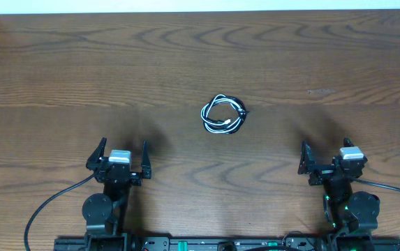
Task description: Untangle cables
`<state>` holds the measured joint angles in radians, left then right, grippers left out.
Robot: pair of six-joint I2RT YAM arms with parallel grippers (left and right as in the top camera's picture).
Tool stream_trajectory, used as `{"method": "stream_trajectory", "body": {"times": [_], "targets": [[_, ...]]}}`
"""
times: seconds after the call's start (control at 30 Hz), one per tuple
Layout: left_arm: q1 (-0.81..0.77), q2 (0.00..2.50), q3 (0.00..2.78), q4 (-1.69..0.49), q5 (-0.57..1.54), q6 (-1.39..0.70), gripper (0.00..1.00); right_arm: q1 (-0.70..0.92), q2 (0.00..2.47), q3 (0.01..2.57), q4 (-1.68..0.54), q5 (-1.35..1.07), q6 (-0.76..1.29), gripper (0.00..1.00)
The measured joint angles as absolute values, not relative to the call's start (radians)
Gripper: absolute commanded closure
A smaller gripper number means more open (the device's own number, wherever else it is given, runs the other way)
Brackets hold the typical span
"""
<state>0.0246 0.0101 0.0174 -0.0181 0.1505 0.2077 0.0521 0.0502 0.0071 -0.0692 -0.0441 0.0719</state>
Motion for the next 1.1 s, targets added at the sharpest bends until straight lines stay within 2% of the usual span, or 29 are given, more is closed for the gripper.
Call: {"method": "stream_trajectory", "body": {"times": [0.7, 1.1], "targets": [[0.025, 0.01, 0.017, -0.015, 0.147, 0.208, 0.02, 0.052, 0.054, 0.007, -0.07, -0.043, 0.044, 0.01], [0.025, 0.013, 0.017, 0.008, 0.207, 0.208, 0.02, 0.052, 0.148, 0.007, -0.062, -0.079, 0.04, 0.01]]}}
